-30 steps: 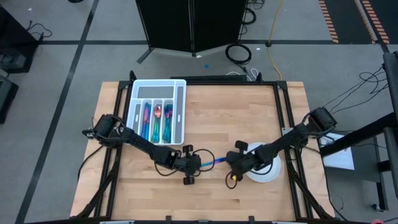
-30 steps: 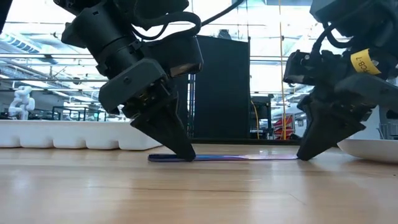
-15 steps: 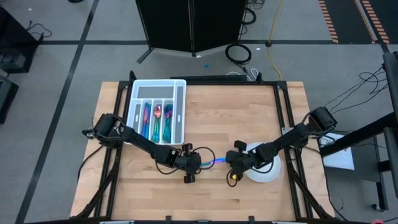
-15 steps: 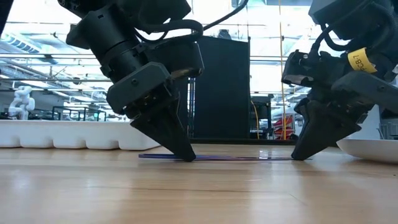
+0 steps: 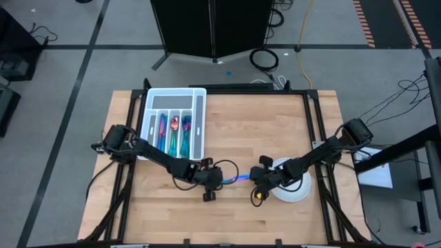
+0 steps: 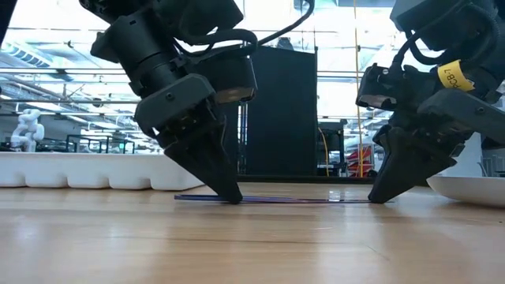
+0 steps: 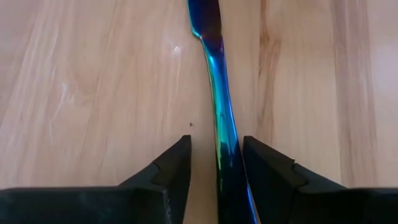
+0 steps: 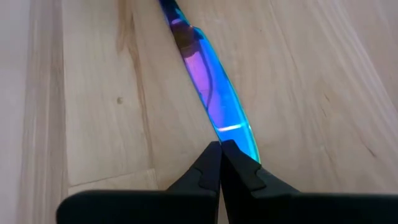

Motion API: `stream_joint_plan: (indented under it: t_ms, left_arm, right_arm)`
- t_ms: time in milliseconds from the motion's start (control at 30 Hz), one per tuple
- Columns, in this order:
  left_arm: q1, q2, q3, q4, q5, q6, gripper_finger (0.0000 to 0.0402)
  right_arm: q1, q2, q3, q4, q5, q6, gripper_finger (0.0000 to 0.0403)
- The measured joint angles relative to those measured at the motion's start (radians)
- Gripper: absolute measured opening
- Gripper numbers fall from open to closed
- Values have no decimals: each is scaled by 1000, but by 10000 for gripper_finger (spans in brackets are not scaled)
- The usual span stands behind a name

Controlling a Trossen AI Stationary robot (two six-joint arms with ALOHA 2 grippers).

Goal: Sort silverware
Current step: Put the iridescent knife into the white silverware tray

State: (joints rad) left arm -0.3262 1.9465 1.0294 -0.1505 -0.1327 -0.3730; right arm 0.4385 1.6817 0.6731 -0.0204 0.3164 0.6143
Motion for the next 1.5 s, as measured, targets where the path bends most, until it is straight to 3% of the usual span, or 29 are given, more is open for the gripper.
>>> stream_joint_plan:
  t_ms: [967, 1300, 1500]
  left_arm:
    - [-68, -8, 2, -156, -12, -112, 141]
    - [-60, -8, 2, -155, -26, -112, 62]
    - [-55, -8, 2, -150, -27, -95, 59]
  right_arm:
    - [0, 1, 0, -5, -5, 3, 0]
    - [0, 1, 0, -5, 0, 3, 0]
    - [1, -5, -3, 12, 18, -35, 0]
